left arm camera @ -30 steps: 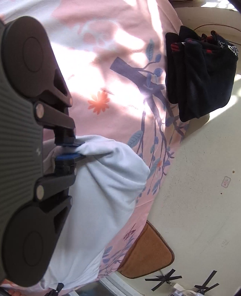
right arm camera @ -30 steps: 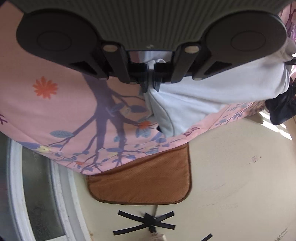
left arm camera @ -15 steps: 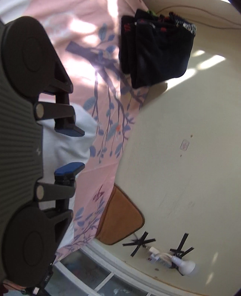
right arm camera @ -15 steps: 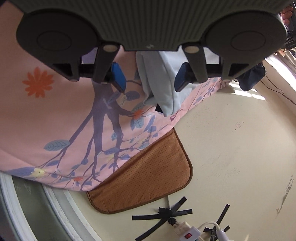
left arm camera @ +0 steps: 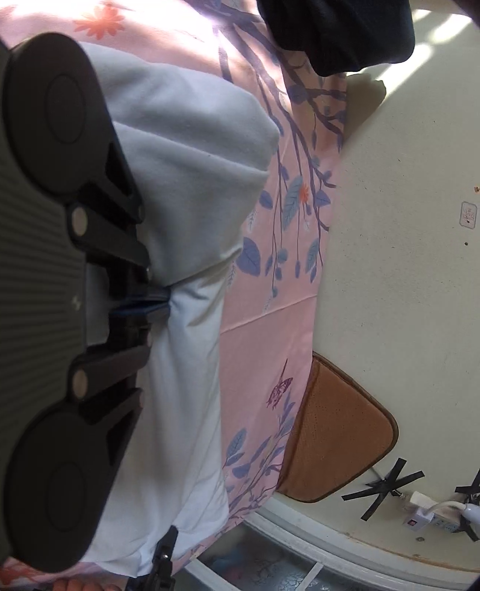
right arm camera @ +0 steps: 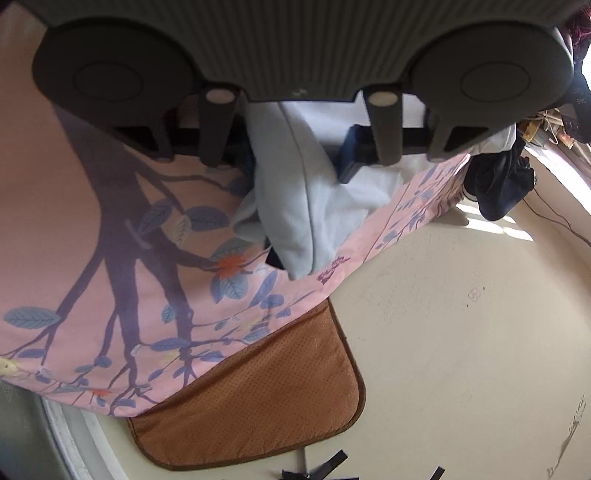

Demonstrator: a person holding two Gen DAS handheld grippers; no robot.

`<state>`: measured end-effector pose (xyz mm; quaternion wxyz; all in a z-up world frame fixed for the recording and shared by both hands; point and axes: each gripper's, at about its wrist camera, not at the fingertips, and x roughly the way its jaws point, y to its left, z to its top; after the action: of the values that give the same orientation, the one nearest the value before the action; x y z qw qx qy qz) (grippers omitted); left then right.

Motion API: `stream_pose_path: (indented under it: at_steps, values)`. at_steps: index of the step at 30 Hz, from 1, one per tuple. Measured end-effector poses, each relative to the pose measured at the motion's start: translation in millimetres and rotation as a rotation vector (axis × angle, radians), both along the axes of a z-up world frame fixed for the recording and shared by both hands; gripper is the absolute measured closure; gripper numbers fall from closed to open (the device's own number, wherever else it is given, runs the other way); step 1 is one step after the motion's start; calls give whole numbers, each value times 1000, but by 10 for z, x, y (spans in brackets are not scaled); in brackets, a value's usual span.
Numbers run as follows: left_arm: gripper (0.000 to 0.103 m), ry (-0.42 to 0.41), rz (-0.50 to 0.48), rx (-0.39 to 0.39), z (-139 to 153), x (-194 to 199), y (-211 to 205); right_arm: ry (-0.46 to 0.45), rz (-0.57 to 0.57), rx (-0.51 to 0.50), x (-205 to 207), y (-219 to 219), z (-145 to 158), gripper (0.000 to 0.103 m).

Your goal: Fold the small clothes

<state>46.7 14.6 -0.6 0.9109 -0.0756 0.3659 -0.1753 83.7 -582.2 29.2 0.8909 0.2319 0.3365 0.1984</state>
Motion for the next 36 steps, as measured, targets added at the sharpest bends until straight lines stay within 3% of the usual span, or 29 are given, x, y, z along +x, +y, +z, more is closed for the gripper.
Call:
stream_pose_path:
  at_steps: [1,3,6,8,10,12,14,19,21,23,24,25,27,32,36]
  values:
    - [97,6,2,-6,4,4,10,14,2,4,9,27,3,78]
    - [97,9,-2,-7,16,5,23,24,13,49,4,54,74,81]
    - [97,27,-16,-31,67,-3,64,-33,66,120,-75,184,359,83]
    - [93,45,-32,-112,133,-9,189,-75,124,134,-123,379,576,84]
    - [90,8,-17,-207,252,-75,413,-112,189,113,-165,667,765,84]
    - [78,-45,40,-263,402,-162,692,-129,262,96,-188,1001,881,85]
    - [74,-79,100,-290,500,-240,960,-130,334,90,-191,1381,933,85]
    - [73,-95,231,-321,539,-448,1533,-120,488,36,-209,2467,815,87]
    - [68,-84,272,-326,485,-524,1684,-93,539,8,-208,2892,653,87]
    - [61,-74,301,-335,447,-569,1790,-59,590,-18,-190,3181,448,78]
    - [54,-69,313,-345,424,-592,1854,-20,634,-17,-191,3272,357,66]
    - [52,-67,317,-353,414,-602,1884,27,657,-3,-172,3310,284,61]
    - [46,-69,311,-371,400,-609,1927,71,667,71,-156,3219,250,61]
    - [34,-84,228,-409,446,-491,1713,-87,541,147,-149,2803,601,62]
    - [34,-97,169,-326,452,-368,1351,-83,439,69,-1,2630,558,65]
